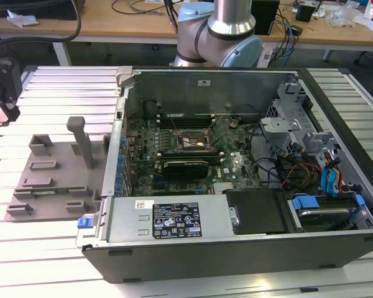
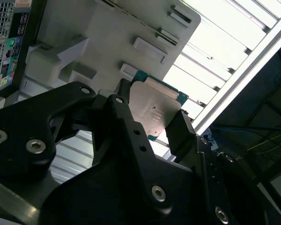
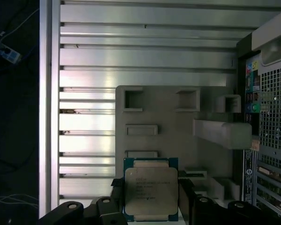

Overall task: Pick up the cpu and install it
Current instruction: 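Pick up the cpu and move it towards the insertion slot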

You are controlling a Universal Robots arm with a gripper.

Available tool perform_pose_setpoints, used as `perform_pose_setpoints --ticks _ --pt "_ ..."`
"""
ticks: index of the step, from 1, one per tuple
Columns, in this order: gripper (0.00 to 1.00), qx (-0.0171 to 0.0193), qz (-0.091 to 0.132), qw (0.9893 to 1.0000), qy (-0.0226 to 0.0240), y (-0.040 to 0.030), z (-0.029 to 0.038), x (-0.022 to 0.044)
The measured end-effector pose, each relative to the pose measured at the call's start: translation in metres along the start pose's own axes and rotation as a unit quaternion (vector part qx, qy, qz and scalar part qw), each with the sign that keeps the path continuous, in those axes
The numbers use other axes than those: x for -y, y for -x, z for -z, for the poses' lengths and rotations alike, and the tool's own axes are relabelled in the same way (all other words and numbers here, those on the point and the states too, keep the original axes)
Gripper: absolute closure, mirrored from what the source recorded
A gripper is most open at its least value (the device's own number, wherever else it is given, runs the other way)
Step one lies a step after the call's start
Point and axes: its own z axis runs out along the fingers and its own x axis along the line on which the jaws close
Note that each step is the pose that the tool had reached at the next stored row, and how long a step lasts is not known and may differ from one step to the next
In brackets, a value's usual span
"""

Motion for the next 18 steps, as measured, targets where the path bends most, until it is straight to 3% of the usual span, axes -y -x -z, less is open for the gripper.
perform_pose_setpoints --ticks 9,14,18 --pt "0.45 0.0 0.0 1.0 -0.0023 0.0005 0.0173 0.0" --pt "0.45 0.0 0.0 1.0 -0.0024 0.0005 0.0181 -0.0001" --pt "0.45 0.0 0.0 1.0 -0.0024 0.0077 0.0179 0.0"
